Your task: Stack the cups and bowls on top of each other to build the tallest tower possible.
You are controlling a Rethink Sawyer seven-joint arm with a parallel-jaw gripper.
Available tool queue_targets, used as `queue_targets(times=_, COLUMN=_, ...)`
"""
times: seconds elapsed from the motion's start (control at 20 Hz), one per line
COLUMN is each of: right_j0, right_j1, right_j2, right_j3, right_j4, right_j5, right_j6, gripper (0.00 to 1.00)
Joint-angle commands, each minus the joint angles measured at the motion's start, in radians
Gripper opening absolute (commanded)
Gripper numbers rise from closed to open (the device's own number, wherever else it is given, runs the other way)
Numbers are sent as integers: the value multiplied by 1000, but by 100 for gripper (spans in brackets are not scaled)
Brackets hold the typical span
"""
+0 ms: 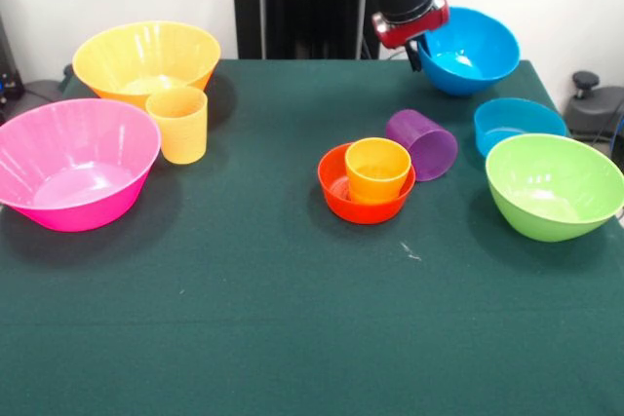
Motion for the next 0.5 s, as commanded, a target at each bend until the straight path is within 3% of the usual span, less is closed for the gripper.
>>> queue_targets(times=0.05, right_j0=-24, right_j1=-32, right_j2=99, right_j3=-11, right_j4=82, right_j5=165, right_j6=52, gripper=0)
queue_targets(times=0.5, right_j0=-67, right_j1=-3, right_j2=136, right_j3=-38, right_j4=101, right_j5=228, right_j6=26, gripper=0)
